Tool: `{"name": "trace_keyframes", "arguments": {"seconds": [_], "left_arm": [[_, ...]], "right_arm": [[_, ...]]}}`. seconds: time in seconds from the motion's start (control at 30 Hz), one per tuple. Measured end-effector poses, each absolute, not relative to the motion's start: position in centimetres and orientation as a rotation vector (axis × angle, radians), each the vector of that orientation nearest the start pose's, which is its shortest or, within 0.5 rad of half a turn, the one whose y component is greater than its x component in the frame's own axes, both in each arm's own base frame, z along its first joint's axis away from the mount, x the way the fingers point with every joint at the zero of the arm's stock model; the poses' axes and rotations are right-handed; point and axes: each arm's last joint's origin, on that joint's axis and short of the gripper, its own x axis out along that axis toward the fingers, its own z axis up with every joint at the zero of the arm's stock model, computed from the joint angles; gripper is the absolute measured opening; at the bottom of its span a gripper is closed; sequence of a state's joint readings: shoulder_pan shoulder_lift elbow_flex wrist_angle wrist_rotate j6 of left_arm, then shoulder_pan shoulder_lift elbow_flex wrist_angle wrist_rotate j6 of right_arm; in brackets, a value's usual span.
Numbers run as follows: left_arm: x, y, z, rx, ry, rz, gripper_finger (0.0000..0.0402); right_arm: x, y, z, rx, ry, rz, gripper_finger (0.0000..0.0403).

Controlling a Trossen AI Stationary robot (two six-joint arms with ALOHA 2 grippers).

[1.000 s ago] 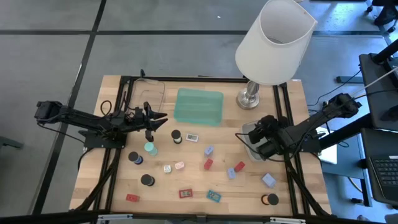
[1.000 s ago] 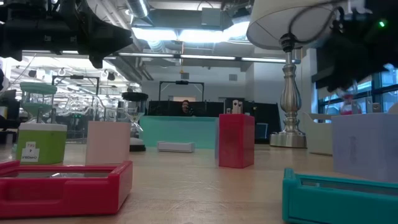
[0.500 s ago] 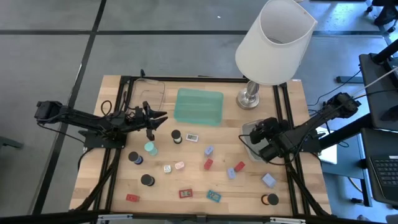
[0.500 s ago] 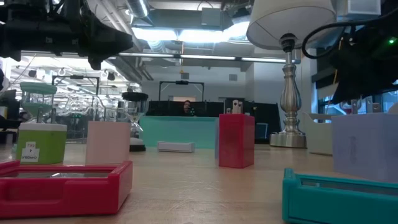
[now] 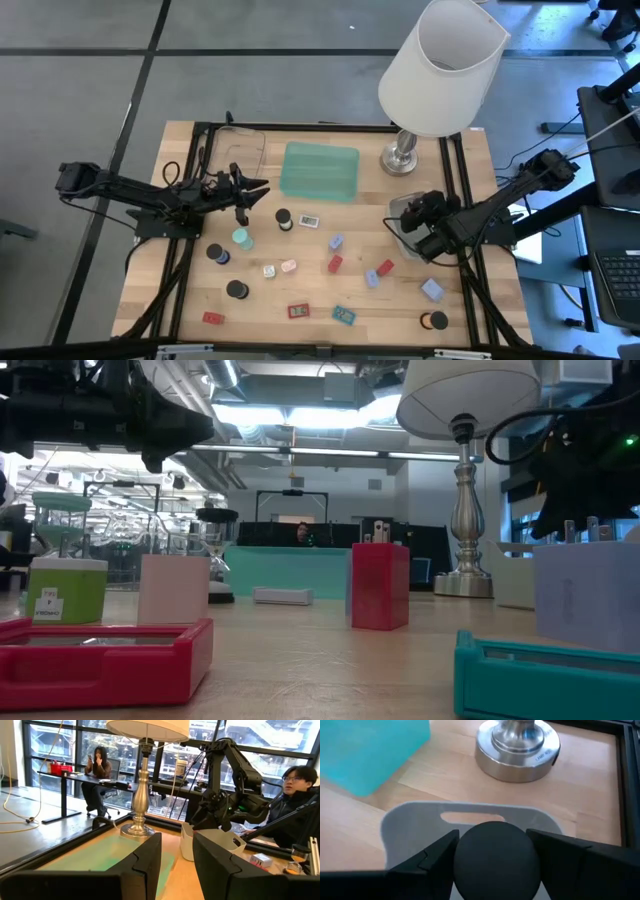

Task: Pick & Place Office items
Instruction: Put the pink hourglass into the gray bin

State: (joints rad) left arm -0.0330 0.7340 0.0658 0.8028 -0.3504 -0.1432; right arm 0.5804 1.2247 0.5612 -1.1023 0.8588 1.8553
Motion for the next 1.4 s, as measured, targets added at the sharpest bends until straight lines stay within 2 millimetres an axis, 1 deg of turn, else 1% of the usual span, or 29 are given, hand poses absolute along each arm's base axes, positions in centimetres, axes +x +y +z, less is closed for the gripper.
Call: {"name": "trace_keyframes", "arguments": {"seconds": [0.13,0.3,0.43,1.2,1.4], "left_arm": [[14.78,0.51,18.84,-0.168,-0.155,0.307,0.0107],[14.78,0.51,18.84,-0.168,-0.155,0.307,0.0107],[14.78,0.51,18.84,-0.167,-0.155,0.307,0.0107],[14.78,0.51,18.84,-0.168,-0.155,0.307,0.0107],[14.78,0.51,18.84,-0.167,-0.155,0.307,0.0107]], "right_arm": [[13.17,6.01,16.28,0.422,0.606,-1.118,0.0215],[13.15,6.00,16.28,0.419,0.607,-1.119,0.0240],[13.15,6.00,16.28,0.419,0.607,-1.119,0.0248],[13.15,6.02,16.28,0.407,0.625,-1.113,0.0252],[13.24,6.08,16.27,0.435,0.612,-1.116,0.0252]]}}
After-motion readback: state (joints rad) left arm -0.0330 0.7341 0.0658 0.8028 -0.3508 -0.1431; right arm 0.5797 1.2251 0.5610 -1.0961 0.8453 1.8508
